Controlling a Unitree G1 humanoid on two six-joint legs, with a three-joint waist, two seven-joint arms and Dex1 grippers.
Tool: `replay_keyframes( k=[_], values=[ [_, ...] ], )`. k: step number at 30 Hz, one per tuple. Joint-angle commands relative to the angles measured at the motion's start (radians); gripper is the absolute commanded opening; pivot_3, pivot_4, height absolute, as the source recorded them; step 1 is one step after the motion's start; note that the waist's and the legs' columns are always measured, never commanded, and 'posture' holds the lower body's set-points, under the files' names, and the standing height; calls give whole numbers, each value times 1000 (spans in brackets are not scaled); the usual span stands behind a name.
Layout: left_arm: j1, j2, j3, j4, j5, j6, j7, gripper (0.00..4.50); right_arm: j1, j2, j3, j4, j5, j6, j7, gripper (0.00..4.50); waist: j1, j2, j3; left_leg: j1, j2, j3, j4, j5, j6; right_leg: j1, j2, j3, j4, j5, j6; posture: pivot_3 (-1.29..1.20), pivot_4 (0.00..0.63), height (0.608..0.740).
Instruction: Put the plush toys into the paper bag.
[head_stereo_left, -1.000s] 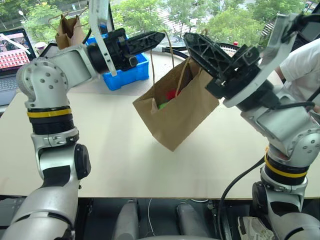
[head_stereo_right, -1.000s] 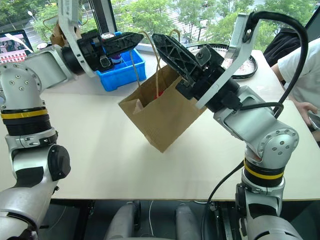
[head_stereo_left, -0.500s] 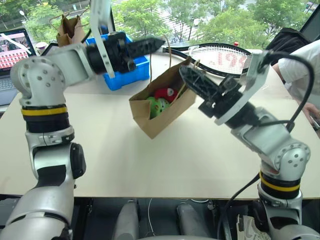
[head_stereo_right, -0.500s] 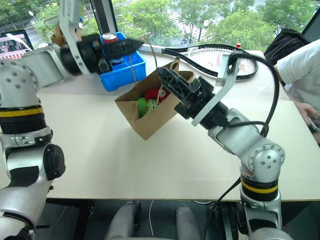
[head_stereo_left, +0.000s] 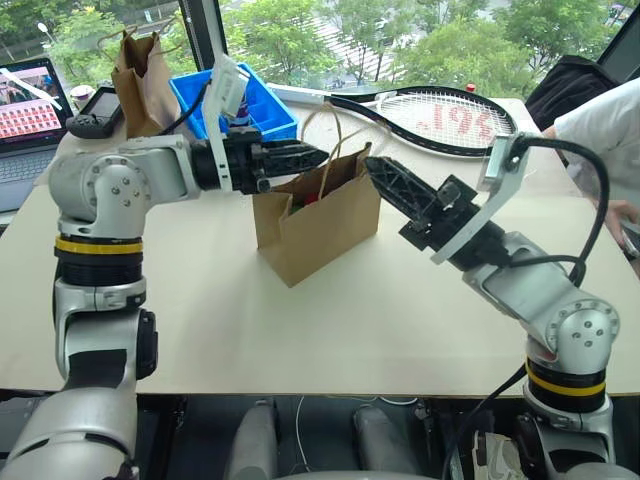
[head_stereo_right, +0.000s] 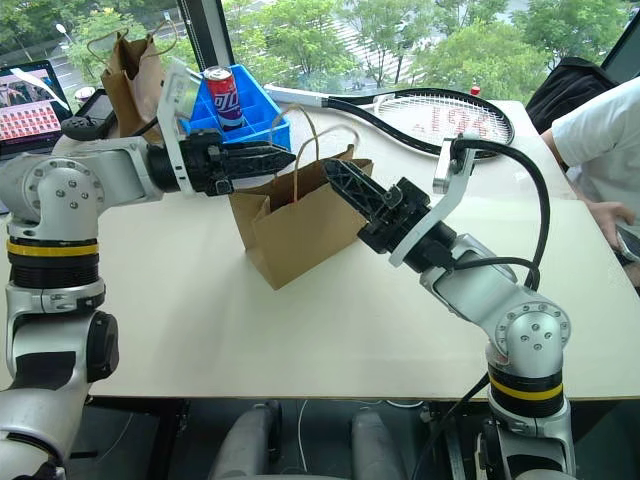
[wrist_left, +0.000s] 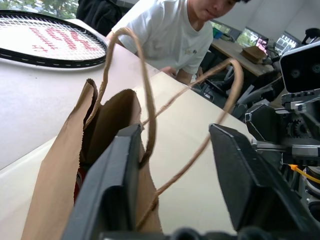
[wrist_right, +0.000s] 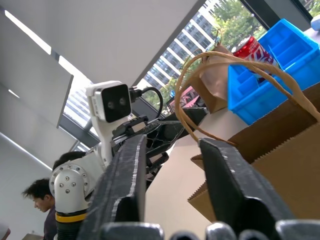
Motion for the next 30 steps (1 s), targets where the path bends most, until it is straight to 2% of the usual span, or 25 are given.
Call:
replay_keyframes(
  k=[1, 2, 4, 7, 9, 12, 15, 17, 20, 23, 30],
  values=[
    [-54, 58, 72, 22, -1, -30, -34, 4091, -15, -79, -71, -13, 60, 26, 52, 3602, 0, 0, 0, 0, 0, 0, 0, 0, 0, 0, 0, 0, 0, 0, 0, 0, 150, 740],
    [-58, 79, 85, 37, 1, -37, -45, 4465, -10, -118, -87, -7, 73, 44, 74, 3964, 0, 0, 0, 0, 0, 0, 0, 0, 0, 0, 0, 0, 0, 0, 0, 0, 150, 740],
    [-51, 130, 113, 60, 6, -51, -77, 4500, 9, -213, -116, 2, 73, 104, 139, 4490, 0, 0, 0, 0, 0, 0, -1, 0, 0, 0, 0, 0, 0, 0, 0, 0, 150, 740],
    [15, 190, 101, 32, 31, -102, -154, 4500, 41, -320, -108, 3, -18, 171, 227, 4490, -1, 0, 0, 0, 0, 0, -1, 0, 0, 0, 0, 0, -1, 0, 0, 0, 150, 740],
    [78, 213, 95, 6, 43, -144, -203, 4500, 54, -343, -79, 6, -100, 184, 267, 4490, -1, 0, 0, 3, 0, 0, -1, 0, 0, 2, 0, 0, -1, 0, 0, 0, 150, 740],
    [206, 236, 78, -40, 87, -251, -287, 4500, 52, -346, 13, 7, -321, 182, 337, 3736, 0, 0, 0, 3, 1, 0, 0, 0, 0, 2, 0, 0, 0, 0, -1, 0, 150, 740],
    [324, 234, 47, -87, 155, -384, -336, 4500, 37, -340, 160, -3, -594, 153, 419, 2769, 0, 0, 0, 3, 1, 1, 0, 0, 1, 1, 0, 0, 0, 0, -1, 0, 150, 740],
    [360, 210, 47, -107, 163, -410, -325, 4500, 12, -298, 254, 12, -755, 111, 456, 2049, 1, 0, 0, 3, 1, 1, 0, 0, 1, 1, 0, 0, 0, 0, -1, 0, 150, 740],
    [387, 189, 42, -129, 171, -427, -312, 4500, -8, -226, 319, 46, -905, 75, 487, 904, 7, 0, 0, -1, 1, 1, 2, 1, 1, -1, 0, 0, 0, 0, -1, 0, 150, 740],
    [407, 158, 19, -162, 175, -423, -293, 4500, -48, -142, 390, 115, -1067, 20, 513, 27, 7, 0, 0, -3, 1, 1, 3, 1, 1, -2, 0, 0, 0, 0, -1, 0, 150, 740],
    [399, 86, -9, -189, 169, -392, -237, 4500, -81, 16, 402, 207, -1267, -55, 545, 27, 11, 0, 0, -3, 1, 0, 3, 1, 1, -2, 0, -1, 2, 0, -1, 0, 150, 740]
  ],
)
